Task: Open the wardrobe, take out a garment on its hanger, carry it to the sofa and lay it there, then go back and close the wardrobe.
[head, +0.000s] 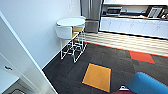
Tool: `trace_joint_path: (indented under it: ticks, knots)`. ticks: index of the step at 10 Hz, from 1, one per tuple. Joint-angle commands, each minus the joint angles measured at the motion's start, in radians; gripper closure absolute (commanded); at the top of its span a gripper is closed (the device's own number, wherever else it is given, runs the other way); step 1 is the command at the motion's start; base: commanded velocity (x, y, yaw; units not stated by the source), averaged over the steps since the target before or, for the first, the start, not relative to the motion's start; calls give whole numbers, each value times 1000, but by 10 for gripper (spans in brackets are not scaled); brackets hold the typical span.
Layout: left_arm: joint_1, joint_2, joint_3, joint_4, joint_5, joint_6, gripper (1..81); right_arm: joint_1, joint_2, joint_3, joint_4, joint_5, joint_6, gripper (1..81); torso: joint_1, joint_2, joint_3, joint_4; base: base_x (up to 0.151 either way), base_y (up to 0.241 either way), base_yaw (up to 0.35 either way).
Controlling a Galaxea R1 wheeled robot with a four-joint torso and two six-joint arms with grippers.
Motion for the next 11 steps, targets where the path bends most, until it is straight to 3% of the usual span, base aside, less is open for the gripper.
trace_joint_path:
  ticks: [1,5,11]
  knots:
    - [-11,1,2,1,32,2,10,-3,10,6,-1,-69,-1,10,0,0,0,0,-68,0,0]
    - [-11,-1,2,1,32,2,10,-3,11,6,-1,-69,1,10,-1,-2,1,0,-68,0,0]
    - [-8,-2,2,1,32,2,10,-1,13,6,-1,-70,-1,10,-1,-2,1,0,0,0,0]
